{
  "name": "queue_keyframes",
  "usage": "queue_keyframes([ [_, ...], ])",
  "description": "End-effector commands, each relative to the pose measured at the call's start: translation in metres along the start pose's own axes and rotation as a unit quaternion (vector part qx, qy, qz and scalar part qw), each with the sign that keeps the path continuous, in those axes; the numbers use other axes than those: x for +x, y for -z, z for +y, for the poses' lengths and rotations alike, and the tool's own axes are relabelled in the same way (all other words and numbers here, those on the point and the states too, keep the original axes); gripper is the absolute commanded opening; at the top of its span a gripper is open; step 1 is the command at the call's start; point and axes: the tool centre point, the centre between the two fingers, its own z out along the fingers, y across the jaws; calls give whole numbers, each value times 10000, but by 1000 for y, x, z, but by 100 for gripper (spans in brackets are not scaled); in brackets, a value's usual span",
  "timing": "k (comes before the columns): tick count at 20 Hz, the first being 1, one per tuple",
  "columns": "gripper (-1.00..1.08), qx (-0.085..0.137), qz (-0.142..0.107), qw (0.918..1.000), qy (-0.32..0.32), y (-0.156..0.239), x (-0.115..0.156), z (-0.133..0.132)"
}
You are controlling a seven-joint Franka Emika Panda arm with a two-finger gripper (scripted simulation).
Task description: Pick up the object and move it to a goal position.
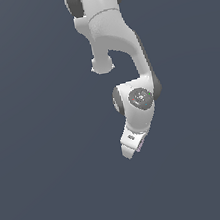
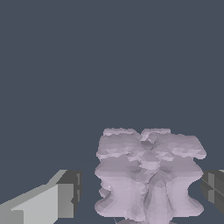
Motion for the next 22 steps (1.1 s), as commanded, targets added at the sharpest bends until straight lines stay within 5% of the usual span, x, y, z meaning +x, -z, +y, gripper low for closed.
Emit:
queue_keyframes([
  [1, 100, -6, 6, 10000, 4, -5, 1, 0],
  [4, 100, -6, 6, 10000, 4, -5, 1, 1],
  [5, -100, -6, 6, 10000, 4, -5, 1, 1],
  [22, -100, -6, 6, 10000, 4, 1, -3, -2],
])
